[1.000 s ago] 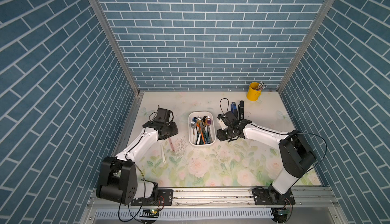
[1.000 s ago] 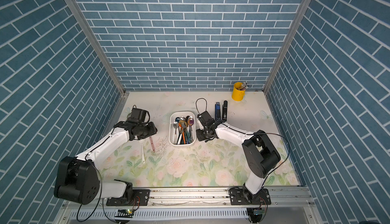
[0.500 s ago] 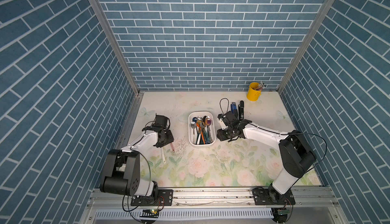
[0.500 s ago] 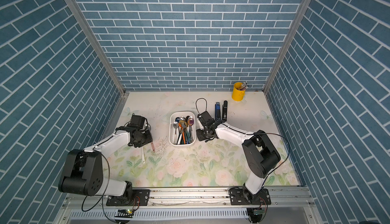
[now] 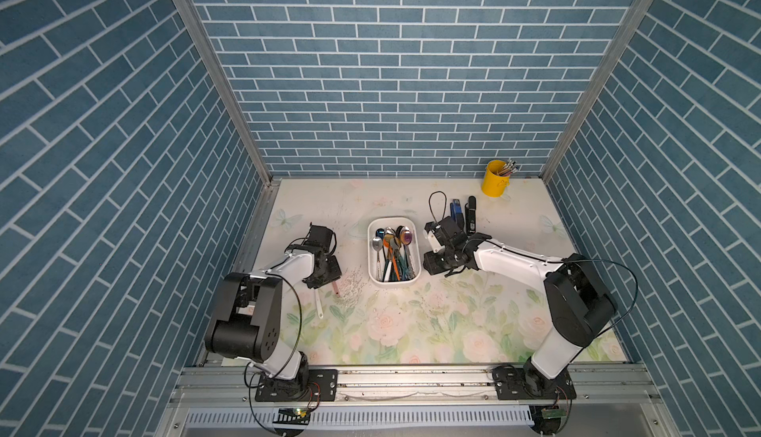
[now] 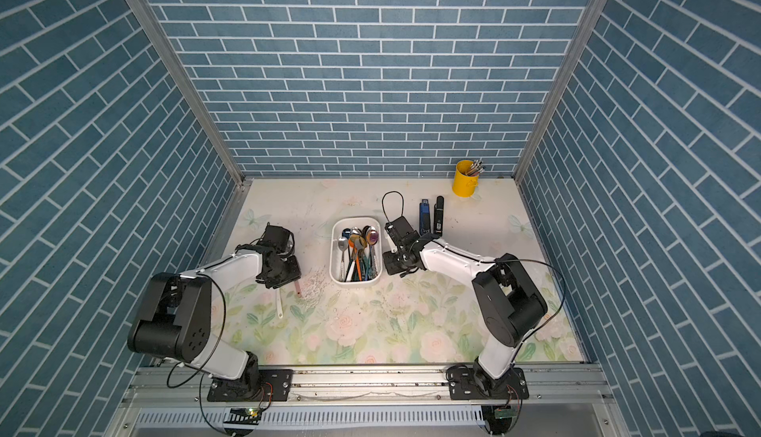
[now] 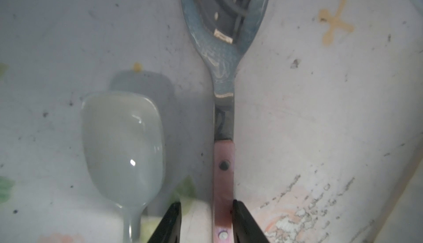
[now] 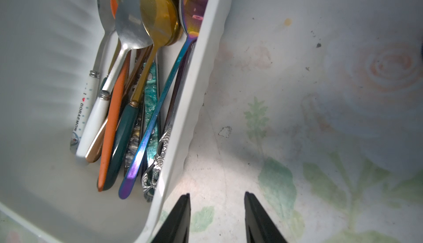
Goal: Put the spoon into the storage box
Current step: Pick up the spoon from the center of the board.
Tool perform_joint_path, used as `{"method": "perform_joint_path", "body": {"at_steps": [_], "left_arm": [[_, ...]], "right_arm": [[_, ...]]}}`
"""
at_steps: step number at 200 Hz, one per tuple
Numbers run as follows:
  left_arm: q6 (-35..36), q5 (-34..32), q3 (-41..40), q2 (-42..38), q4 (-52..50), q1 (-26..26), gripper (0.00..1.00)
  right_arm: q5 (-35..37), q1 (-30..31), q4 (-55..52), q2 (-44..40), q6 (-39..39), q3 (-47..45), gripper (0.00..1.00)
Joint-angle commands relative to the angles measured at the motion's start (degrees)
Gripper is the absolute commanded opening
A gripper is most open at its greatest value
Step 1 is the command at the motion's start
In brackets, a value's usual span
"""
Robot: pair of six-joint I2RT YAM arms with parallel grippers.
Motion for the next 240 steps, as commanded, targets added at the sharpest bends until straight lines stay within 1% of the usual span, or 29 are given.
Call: {"method": "perform_joint_path", "body": {"at_steps": [1,23,58,114,152,186,210,240], "left_arm": [[0.68,-2.57,1.31,2.25,-1.07,-0.92,0.41],[1.08,-3.31,1.94,3.53,-1.7,-1.55,0.38],[1.22,-3.41,1.87,5.03,-1.94,-1.82,0.26],[2.27,-3.16,2.38,5.66,-2.23,-1.91,0.11],[3.99,-3.49,4.11,4.06,-4.01,-2.65,0.08],[5.32,-3.6,6.86,-0.48,-7.12,-4.44,0.08],[5.65,-0.64,10.03,-3.23,-9.65,-5.11,0.08],[5.51,1.43,16.33,-5.15,-12.46,-7.28,0.07]], "right_arm": [[0.56,0.29,-0.12,0.05,-1.62,-0.67,0.42],[0.65,0.21,0.03,0.28,-2.1,-0.93,0.42],[0.65,0.12,0.62,0.12,-2.45,-1.54,0.42],[0.48,-0.19,1.25,-0.26,-2.46,-2.56,0.42],[0.56,-0.23,1.21,-0.7,-2.37,-2.56,0.42],[0.65,-0.23,0.85,-1.01,-2.11,-2.19,0.42],[0.96,-0.22,0.52,-1.26,-2.02,-1.87,0.42],[1.47,-0.2,-0.07,-1.38,-1.93,-1.15,0.42]]}}
